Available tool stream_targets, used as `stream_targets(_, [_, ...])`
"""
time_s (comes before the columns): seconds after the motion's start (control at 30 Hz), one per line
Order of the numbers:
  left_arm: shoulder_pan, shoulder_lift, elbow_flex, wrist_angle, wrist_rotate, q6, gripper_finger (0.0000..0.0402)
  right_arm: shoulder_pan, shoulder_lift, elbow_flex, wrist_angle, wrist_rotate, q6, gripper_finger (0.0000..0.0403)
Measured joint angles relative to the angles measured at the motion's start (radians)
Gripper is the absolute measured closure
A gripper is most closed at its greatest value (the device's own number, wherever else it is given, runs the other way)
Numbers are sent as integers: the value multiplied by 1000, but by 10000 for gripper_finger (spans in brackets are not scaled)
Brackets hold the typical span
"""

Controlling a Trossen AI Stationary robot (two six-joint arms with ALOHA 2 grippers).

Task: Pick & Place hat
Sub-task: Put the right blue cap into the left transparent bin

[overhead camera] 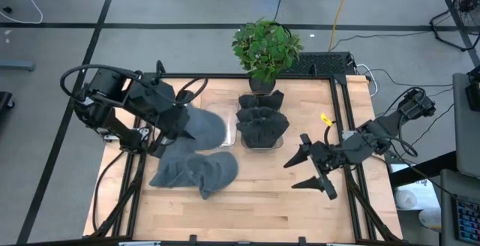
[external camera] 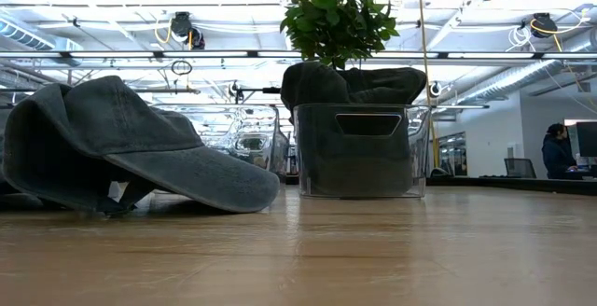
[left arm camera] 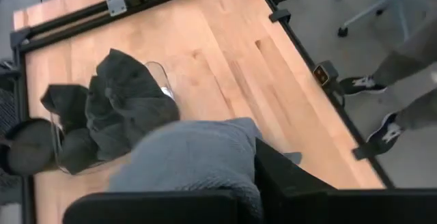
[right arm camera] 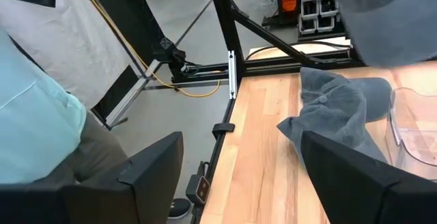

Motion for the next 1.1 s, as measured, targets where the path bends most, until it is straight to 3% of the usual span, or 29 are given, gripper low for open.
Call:
stream_targets(0.2, [42,4,-8,1,-3,143,390,0,0,0,-7,5,-5,120])
stream_targets(0.37, [108,10,-49,1,58,157,390,-7,-5,-62,-69,111,-1,121])
stream_targets(0.67, [156,7,-84,0,105,161,390,-22,-228,-575,542,138,-111,122])
stream_targets(0.87, [185,21,-83,0,97,190,390,-22,-411,-894,751,140,-37,132])
stream_targets(1.1, [232,53,-84,1,94,211,390,-22,-532,-1130,986,140,11,136])
